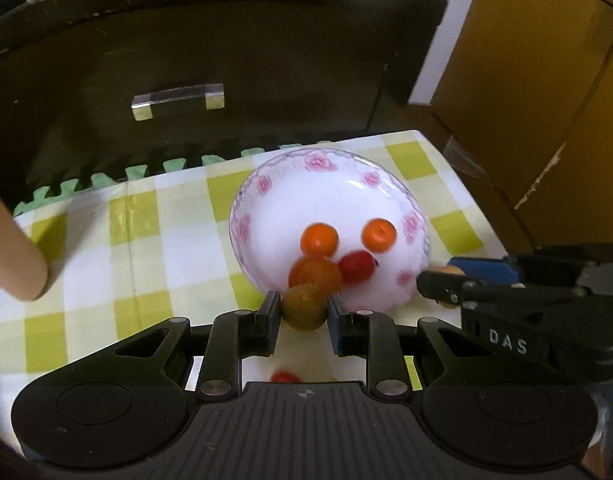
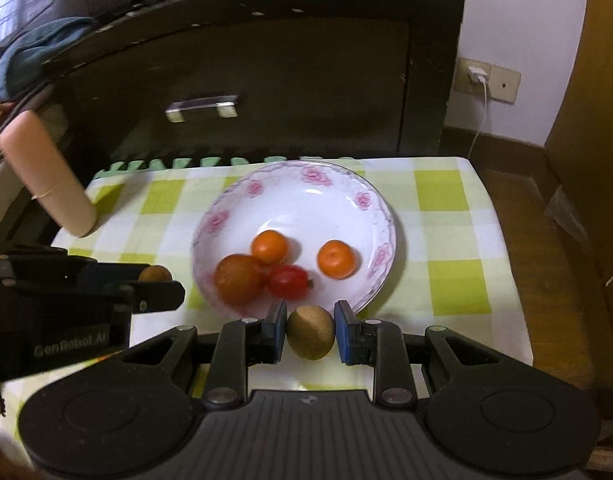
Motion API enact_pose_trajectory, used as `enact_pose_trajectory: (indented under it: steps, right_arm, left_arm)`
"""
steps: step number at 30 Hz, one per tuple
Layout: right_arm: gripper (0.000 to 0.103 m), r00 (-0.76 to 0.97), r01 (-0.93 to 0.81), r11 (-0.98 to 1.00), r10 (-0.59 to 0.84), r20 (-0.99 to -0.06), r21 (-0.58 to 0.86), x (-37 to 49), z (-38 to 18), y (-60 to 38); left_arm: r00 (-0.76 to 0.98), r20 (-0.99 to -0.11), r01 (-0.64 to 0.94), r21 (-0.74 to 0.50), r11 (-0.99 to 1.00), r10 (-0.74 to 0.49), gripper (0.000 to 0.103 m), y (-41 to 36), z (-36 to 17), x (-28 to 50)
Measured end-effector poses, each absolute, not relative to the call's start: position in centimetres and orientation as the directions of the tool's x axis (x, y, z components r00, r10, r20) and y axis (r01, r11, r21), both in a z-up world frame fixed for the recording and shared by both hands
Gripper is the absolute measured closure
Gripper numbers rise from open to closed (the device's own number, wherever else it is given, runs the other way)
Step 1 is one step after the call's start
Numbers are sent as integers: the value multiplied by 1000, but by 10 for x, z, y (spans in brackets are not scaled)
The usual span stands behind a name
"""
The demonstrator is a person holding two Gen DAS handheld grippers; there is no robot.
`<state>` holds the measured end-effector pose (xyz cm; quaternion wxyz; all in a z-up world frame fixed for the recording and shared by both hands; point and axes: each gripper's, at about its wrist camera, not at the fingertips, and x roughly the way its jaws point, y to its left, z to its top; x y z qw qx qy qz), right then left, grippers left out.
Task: Organize fruits
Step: 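Carry both held fruits in both grippers over the flowered bowl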
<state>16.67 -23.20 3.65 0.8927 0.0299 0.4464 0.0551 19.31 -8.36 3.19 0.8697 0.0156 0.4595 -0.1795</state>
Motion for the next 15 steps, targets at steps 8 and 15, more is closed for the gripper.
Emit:
enact_pose_trajectory:
  steps: [8,15]
  right_arm:
    - [78,573,-58,993,116,-811,101,197,22,-233]
    - [78,560,-42,991,127,-819,125,212,14,-235]
  left_arm:
    - [509,-819,308,-115,945,-265,71,-99,19,228]
    - [506,-824,308,-103,946,-254,67,-106,17,240]
